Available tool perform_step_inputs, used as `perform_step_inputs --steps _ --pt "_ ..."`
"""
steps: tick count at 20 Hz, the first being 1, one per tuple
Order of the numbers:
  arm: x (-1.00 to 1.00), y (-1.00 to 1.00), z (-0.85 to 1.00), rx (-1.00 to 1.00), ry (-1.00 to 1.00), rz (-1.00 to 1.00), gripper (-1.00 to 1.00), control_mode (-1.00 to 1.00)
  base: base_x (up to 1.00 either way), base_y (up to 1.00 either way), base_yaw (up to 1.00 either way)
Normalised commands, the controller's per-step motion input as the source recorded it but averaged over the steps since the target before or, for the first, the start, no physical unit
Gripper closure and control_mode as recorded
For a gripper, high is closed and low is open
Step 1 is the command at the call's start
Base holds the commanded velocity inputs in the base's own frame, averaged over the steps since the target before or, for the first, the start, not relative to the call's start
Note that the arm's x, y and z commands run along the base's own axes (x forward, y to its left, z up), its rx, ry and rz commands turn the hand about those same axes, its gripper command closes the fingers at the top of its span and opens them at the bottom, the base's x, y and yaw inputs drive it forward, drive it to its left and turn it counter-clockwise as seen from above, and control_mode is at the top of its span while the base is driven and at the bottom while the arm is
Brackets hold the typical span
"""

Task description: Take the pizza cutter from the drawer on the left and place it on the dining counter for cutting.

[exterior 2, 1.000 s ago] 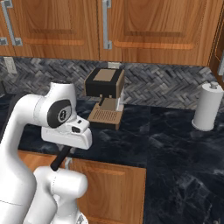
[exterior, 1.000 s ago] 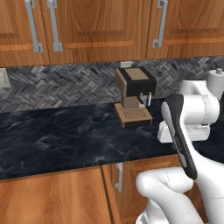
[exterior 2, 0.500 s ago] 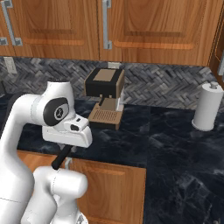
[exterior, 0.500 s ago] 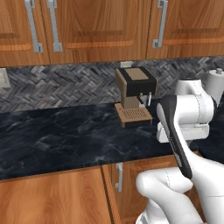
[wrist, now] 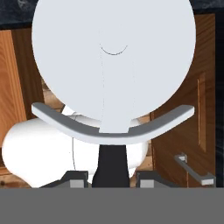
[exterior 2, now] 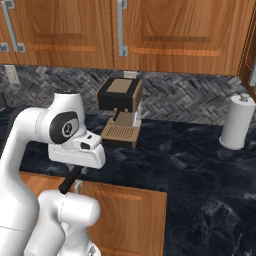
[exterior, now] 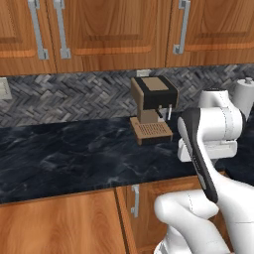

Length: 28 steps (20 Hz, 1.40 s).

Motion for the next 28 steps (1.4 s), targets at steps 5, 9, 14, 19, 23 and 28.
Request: perform_step_inputs --steps 5,9,14,19,23,28 --pt "0.00 0.00 0.00 0.00 0.00 0.00 1.00 1.00 -0.84 0.00 -0.01" --pt "0.00 0.00 0.00 0.00 0.00 0.00 1.00 1.00 -0.98 0.00 -0.01" --pt "0.00 0.00 0.00 0.00 0.00 0.00 1.00 1.00 -1.00 0.19 0.01" --pt "0.00 0.00 0.00 0.00 0.00 0.00 1.00 1.00 -0.25 0.86 0.42" --pt "0.00 0.00 0.00 0.00 0.00 0.00 1.00 1.00 0.00 0.98 0.74" --pt "0.00 0.00 0.00 0.00 0.00 0.00 1.00 1.00 -0.05 0.67 0.89"
